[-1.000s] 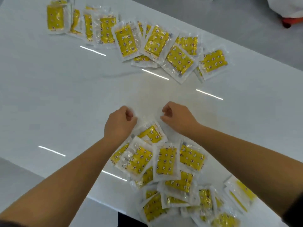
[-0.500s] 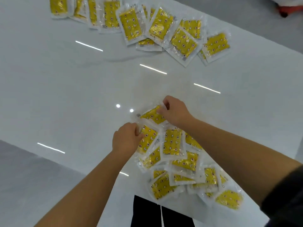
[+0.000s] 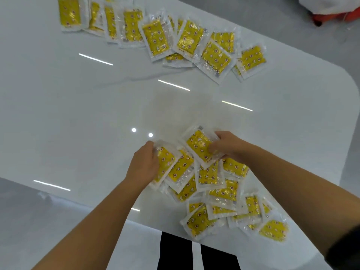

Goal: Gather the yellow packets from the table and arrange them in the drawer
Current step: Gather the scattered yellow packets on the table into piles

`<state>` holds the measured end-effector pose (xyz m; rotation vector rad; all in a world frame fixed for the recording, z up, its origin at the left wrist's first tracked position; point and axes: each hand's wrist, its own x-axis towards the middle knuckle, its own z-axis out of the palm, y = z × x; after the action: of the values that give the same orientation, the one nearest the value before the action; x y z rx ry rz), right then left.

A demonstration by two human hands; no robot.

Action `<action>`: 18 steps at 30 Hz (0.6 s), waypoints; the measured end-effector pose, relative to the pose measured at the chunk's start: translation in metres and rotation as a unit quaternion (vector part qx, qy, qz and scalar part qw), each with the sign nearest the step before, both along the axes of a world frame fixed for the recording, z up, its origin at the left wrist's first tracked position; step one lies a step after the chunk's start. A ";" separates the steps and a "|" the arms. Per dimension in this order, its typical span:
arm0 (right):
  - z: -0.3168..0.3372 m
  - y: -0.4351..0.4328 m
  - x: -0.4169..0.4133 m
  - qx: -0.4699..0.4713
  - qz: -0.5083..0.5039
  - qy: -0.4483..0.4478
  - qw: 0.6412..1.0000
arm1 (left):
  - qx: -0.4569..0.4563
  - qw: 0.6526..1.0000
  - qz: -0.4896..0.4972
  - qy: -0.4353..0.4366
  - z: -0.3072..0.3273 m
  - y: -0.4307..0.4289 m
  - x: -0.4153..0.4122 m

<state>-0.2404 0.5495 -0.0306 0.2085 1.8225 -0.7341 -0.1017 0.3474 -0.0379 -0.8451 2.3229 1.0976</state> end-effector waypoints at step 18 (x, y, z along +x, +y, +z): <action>0.008 0.015 -0.004 -0.086 0.097 0.034 0.991 | -0.115 0.987 -0.081 -0.082 -0.017 0.056 0.000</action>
<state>-0.2441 0.5645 -0.0223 -0.1072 1.8024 -0.7622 -0.1021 0.4033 -0.0549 -0.7781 2.3586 0.6762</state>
